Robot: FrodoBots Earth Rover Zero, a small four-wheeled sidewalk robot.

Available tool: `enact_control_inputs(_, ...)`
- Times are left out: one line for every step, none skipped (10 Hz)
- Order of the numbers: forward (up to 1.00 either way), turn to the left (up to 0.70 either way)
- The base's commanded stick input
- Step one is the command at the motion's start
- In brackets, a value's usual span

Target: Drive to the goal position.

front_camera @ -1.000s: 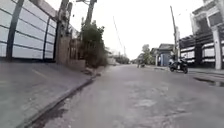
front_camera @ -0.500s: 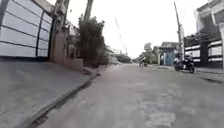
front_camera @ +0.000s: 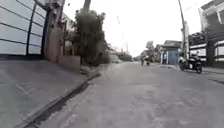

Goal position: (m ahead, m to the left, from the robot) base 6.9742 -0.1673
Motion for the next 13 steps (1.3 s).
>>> enact_control_inputs(1.00,0.00)
enact_control_inputs(1.00,0.00)
enact_control_inputs(1.00,0.00)
enact_control_inputs(1.00,0.00)
enact_control_inputs(1.00,0.00)
enact_control_inputs(1.00,0.00)
enact_control_inputs(1.00,0.00)
enact_control_inputs(1.00,0.00)
enact_control_inputs(1.00,0.00)
enact_control_inputs(1.00,0.00)
enact_control_inputs(1.00,0.00)
enact_control_inputs(1.00,0.00)
enact_control_inputs(1.00,0.00)
